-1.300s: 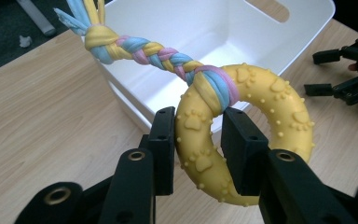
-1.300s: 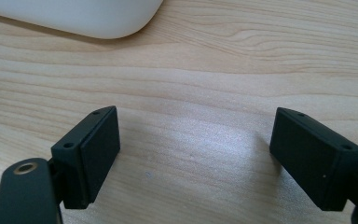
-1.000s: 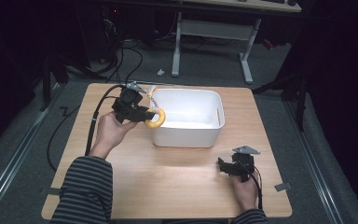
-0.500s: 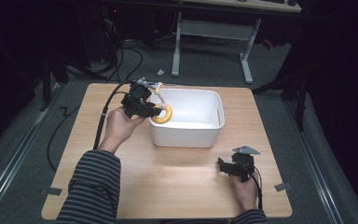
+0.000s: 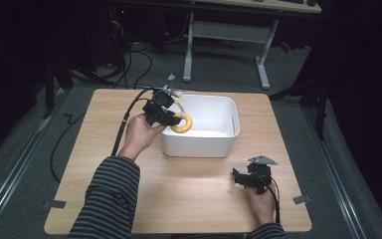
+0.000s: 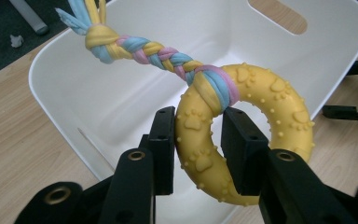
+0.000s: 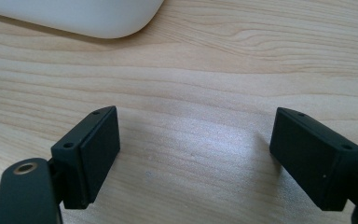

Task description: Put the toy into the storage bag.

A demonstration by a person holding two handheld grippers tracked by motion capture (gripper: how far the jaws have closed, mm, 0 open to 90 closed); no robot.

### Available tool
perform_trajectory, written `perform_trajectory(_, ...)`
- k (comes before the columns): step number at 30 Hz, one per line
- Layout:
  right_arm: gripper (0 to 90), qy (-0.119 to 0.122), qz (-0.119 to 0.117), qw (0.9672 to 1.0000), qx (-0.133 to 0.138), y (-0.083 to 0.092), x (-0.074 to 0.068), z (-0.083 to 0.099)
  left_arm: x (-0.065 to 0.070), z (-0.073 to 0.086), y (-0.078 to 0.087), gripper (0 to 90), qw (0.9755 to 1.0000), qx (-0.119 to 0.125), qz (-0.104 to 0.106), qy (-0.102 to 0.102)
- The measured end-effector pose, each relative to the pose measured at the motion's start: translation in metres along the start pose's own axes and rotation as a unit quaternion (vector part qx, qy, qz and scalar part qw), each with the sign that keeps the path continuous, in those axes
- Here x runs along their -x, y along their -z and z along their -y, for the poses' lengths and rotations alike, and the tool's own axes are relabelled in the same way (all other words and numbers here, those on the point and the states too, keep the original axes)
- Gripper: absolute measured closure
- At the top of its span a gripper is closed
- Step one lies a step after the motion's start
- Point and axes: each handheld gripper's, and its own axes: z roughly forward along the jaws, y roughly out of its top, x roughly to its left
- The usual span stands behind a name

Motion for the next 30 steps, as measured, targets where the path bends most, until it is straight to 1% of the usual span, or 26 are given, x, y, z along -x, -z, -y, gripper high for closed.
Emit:
perform_trajectory(1, 15.9, 0.001, -0.001, 1.0, 0.0, 0.0, 0.0, 0.0, 0.0, -0.001, -0.002, 66.2, 1.0, 0.001, -0.002, -0.001)
perform_trajectory(2, 15.9, 0.001, -0.001, 1.0, 0.0, 0.0, 0.0, 0.0, 0.0, -0.001, -0.004, 66.2, 1.0, 0.002, 0.002, 0.002)
perform_trajectory(4, 15.9, 0.004, -0.002, 1.0, 0.0, 0.0, 0.0, 0.0, 0.0, -0.004, -0.009, 66.2, 1.0, 0.003, 0.0, 0.007)
perform_trajectory(8, 15.9, 0.004, -0.002, 1.0, 0.0, 0.0, 0.0, 0.0, -0.001, -0.005, -0.013, 66.2, 1.0, 0.0, -0.001, 0.008)
perform_trajectory(12, 15.9, 0.004, -0.003, 1.0, 0.0, 0.0, 0.0, 0.0, 0.001, -0.006, -0.02, 66.1, 0.9999, -0.01, -0.01, 0.004)
perform_trajectory(15, 15.9, 0.005, -0.004, 1.0, 0.0, 0.0, 0.0, 0.0, 0.002, -0.006, -0.023, 66.1, 0.9998, -0.013, -0.015, 0.003)
perform_trajectory(18, 15.9, 0.005, -0.004, 1.0, 0.0, 0.0, -0.001, 0.0, 0.003, -0.006, -0.026, 66.0, 0.9998, -0.018, -0.013, 0.002)
perform_trajectory(19, 15.9, 0.005, -0.004, 1.0, 0.0, 0.0, 0.0, 0.0, 0.003, -0.006, -0.028, 66.1, 0.9996, -0.024, -0.018, -0.004)
perform_trajectory(21, 15.9, 0.005, -0.004, 1.0, 0.0, 0.0, 0.0, 0.0, 0.004, -0.005, -0.029, 66.0, 0.9994, -0.028, -0.018, -0.007)
perform_trajectory(25, 15.9, 0.004, -0.004, 1.0, 0.0, 0.0, -0.001, 0.0, 0.007, -0.005, -0.031, 65.9, 0.9995, -0.027, -0.016, -0.009)
perform_trajectory(27, 15.9, 0.004, -0.004, 1.0, 0.0, 0.0, -0.001, 0.0, 0.007, -0.004, -0.032, 65.9, 0.9995, -0.025, -0.017, -0.007)
perform_trajectory(30, 15.9, 0.004, -0.004, 1.0, 0.0, 0.0, -0.001, 0.0, 0.006, -0.001, -0.034, 65.9, 0.9995, -0.028, -0.017, -0.004)
